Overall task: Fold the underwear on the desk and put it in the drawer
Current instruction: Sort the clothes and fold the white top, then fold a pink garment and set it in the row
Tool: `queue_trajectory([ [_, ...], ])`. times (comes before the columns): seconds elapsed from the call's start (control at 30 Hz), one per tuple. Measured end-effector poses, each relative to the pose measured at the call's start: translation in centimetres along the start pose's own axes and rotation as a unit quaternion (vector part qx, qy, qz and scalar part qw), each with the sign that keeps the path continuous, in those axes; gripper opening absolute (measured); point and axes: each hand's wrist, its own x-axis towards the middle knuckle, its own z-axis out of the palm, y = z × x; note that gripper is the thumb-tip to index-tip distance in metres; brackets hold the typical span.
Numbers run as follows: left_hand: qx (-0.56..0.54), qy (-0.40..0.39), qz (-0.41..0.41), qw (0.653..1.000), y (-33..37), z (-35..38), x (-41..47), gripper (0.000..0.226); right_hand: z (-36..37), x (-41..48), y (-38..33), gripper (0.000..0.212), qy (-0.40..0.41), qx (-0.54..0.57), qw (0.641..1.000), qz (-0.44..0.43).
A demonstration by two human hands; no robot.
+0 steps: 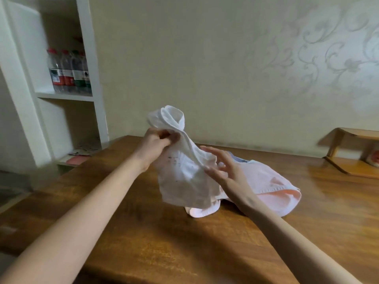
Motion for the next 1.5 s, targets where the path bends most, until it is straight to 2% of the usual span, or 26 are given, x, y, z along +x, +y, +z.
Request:
queue_trajectory([
  [0.13, -0.086, -0.094, -0.018, 0.992, -1.1, 0.7, -1.3, 0.02, 0.7, 0.6, -1.0, 0.021, -0.001, -0.034, 0.997, -0.064],
  [0.2, -0.159, -0.134, -0.048, 0.977, -1.4, 0.8, -1.4, 0.033, 0.9, 0.8, -1.3, 0.017, 0.011, -0.066, 0.994, -0.081],
  [0.27, -0.23, -0.161, -0.062, 0.958, -1.7, 0.6, -1.6, 0.038, 0.9, 0.7, -1.3, 0.017, 0.024, -0.149, 0.982, -0.111],
  [0.33, -0.244, -0.186, -0.06, 0.95, -1.7, 0.4, -1.8, 0.034, 0.5, 0.4, -1.6, 0.024, 0.036, -0.19, 0.97, -0.148],
  [0.37, -0.228, -0.188, -0.056, 0.954, -1.6, 0.4, -1.9, 0.029, 0.3, 0.3, -1.8, 0.025, 0.034, -0.193, 0.966, -0.165],
  [0.43, -0.125, -0.131, -0.037, 0.983, -1.3, 0.5, -1.8, 0.016, 0.1, 0.0, -2.5, 0.023, 0.011, -0.194, 0.966, -0.169],
  [0.5, 0.012, -0.085, -0.013, 0.996, -1.3, 0.3, -1.0, 0.015, 0.1, 0.0, -2.9, 0.025, -0.04, -0.186, 0.977, -0.094],
  [0.57, 0.171, -0.079, -0.002, 0.982, -2.4, -0.3, 0.5, 0.033, 0.2, 0.3, -2.3, 0.026, -0.102, -0.173, 0.98, 0.015],
  [0.6, 0.217, -0.092, -0.02, 0.972, -3.3, -0.8, 1.3, 0.036, 0.1, 0.3, -1.5, 0.023, -0.105, -0.188, 0.976, 0.041],
  [0.67, 0.252, -0.132, -0.085, 0.955, -5.0, -1.7, 2.3, 0.031, -0.6, 0.4, 0.2, 0.018, -0.049, -0.252, 0.965, 0.05],
  [0.73, 0.294, -0.172, -0.145, 0.929, -6.7, -2.2, 2.6, 0.022, -1.9, 0.3, 1.7, 0.027, -0.044, -0.327, 0.943, 0.043],
  [0.83, 0.302, -0.159, -0.193, 0.92, -9.3, -2.6, 2.7, 0.018, -3.7, -0.2, 3.3, 0.064, -0.183, -0.416, 0.888, 0.071],
  [0.9, 0.309, -0.13, -0.219, 0.916, -10.6, -2.8, 2.8, 0.025, -4.3, -0.7, 4.2, 0.08, -0.224, -0.483, 0.844, 0.059],
  [0.97, 0.312, -0.085, -0.247, 0.913, -11.3, -2.7, 3.2, 0.057, -4.5, -1.0, 4.9, 0.072, -0.207, -0.511, 0.834, 0.021],
  [1.0, 0.313, -0.07, -0.256, 0.912, -11.5, -2.6, 3.3, 0.064, -4.5, -1.1, 5.0, 0.062, -0.186, -0.508, 0.841, 0.003],
  [1.07, 0.305, -0.059, -0.267, 0.912, -11.8, -2.3, 3.5, 0.064, -4.3, -1.1, 5.4, 0.041, -0.138, -0.503, 0.853, -0.023],
  [1.17, 0.307, -0.05, -0.282, 0.908, -11.7, -1.6, 3.3, 0.07, -4.2, -0.9, 5.9, 0.027, -0.072, -0.532, 0.842, -0.048],
  [1.23, 0.36, -0.015, -0.208, 0.91, -10.6, -1.2, 3.0, 0.072, -4.7, -0.7, 5.5, 0.027, -0.026, -0.524, 0.851, -0.013],
  [1.3, 0.36, 0.04, -0.039, 0.931, -8.0, -0.1, 2.6, 0.061, -5.7, -0.1, 4.2, 0.025, 0.044, -0.459, 0.887, 0.029],
  [1.33, 0.329, 0.021, 0.034, 0.943, -6.4, 0.6, 2.3, 0.055, -6.3, 0.6, 3.3, 0.021, 0.06, -0.422, 0.903, 0.058],
  [1.37, 0.286, -0.045, 0.069, 0.955, -4.8, 1.3, 2.0, 0.054, -6.9, 1.4, 2.7, 0.019, 0.052, -0.392, 0.914, 0.095],
  [1.4, 0.246, -0.155, 0.069, 0.954, -3.4, 2.3, 1.3, 0.062, -7.5, 2.1, 2.2, 0.019, 0.037, -0.37, 0.92, 0.124],
  [1.43, 0.233, -0.269, 0.042, 0.934, -2.4, 3.5, 0.5, 0.08, -7.9, 2.7, 1.8, 0.019, 0.033, -0.351, 0.925, 0.14],
  [1.47, 0.261, -0.349, 0.039, 0.899, -1.9, 4.8, -0.4, 0.1, -8.3, 3.3, 1.4, 0.021, 0.048, -0.329, 0.933, 0.139],
  [1.5, 0.325, -0.362, 0.071, 0.871, -1.9, 6.1, -1.1, 0.113, -8.7, 3.7, 0.9, 0.023, 0.079, -0.3, 0.943, 0.124],
])
